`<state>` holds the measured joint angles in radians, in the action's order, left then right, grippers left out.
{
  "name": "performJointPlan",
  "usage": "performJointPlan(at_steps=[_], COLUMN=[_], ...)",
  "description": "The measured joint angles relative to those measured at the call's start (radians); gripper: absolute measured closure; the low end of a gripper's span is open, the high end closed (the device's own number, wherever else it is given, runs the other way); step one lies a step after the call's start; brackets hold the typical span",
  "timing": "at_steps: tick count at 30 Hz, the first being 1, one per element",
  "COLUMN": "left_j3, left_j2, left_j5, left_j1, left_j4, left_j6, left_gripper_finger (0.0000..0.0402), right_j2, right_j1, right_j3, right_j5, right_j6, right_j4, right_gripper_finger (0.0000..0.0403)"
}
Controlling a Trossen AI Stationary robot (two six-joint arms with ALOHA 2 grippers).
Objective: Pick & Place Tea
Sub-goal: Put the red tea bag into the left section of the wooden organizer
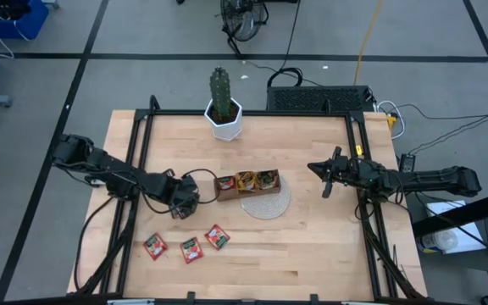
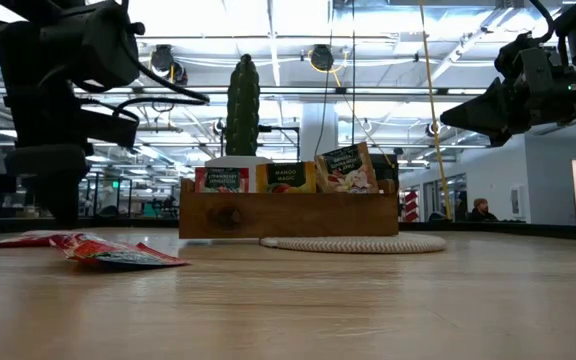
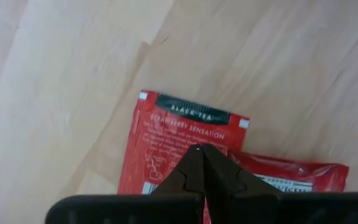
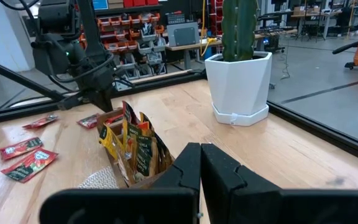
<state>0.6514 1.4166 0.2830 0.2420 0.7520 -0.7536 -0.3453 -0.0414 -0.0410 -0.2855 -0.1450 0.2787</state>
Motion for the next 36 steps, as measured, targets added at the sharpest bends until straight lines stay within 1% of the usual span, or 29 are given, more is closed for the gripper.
performJointPlan(at_steps=[5,10,15,17,20,23,26,31,36], left_j3=[0.000,0.000,0.005,0.012,0.027,0.041,0.043,0.044,0.044], left_j2=[0.001,0.053,0.107,0.109,0.088,0.076,0.072,0.072,0.072], left_j5=[-0.008,-0.046,-0.045,-0.040,-0.069,-0.140,-0.233,-0.351,-0.499], left_j1=[0.000,0.003,0.020,0.027,0.043,0.055,0.063,0.084,0.114], left_j4=[0.001,-0.032,-0.060,-0.062,-0.072,-0.097,-0.143,-0.168,-0.169], left_j6=[-0.015,-0.019,-0.012,-0.001,0.040,0.091,0.126,0.112,0.069], left_gripper_finger=[0.0400,0.0400,0.0400,0.0401,0.0401,0.0401,0.0401,0.0401,0.0398], right_j2=[0.000,0.000,0.000,0.000,0.000,0.000,0.000,0.000,0.000], right_j1=[0.000,0.000,0.000,0.000,0.000,0.000,0.000,0.000,0.000], right_j3=[0.000,0.000,0.000,0.000,0.000,0.000,0.000,0.000,0.000], right_j5=[0.000,0.000,0.000,0.000,0.000,0.000,0.000,0.000,0.000], right_j6=[0.000,0.000,0.000,0.000,0.000,0.000,0.000,0.000,0.000], right_j4=[0.000,0.000,0.000,0.000,0.000,0.000,0.000,0.000,0.000], right_gripper_finger=[0.0403,0.0403,0.0403,0.0403,0.0403,0.0403,0.0403,0.0403,0.0403])
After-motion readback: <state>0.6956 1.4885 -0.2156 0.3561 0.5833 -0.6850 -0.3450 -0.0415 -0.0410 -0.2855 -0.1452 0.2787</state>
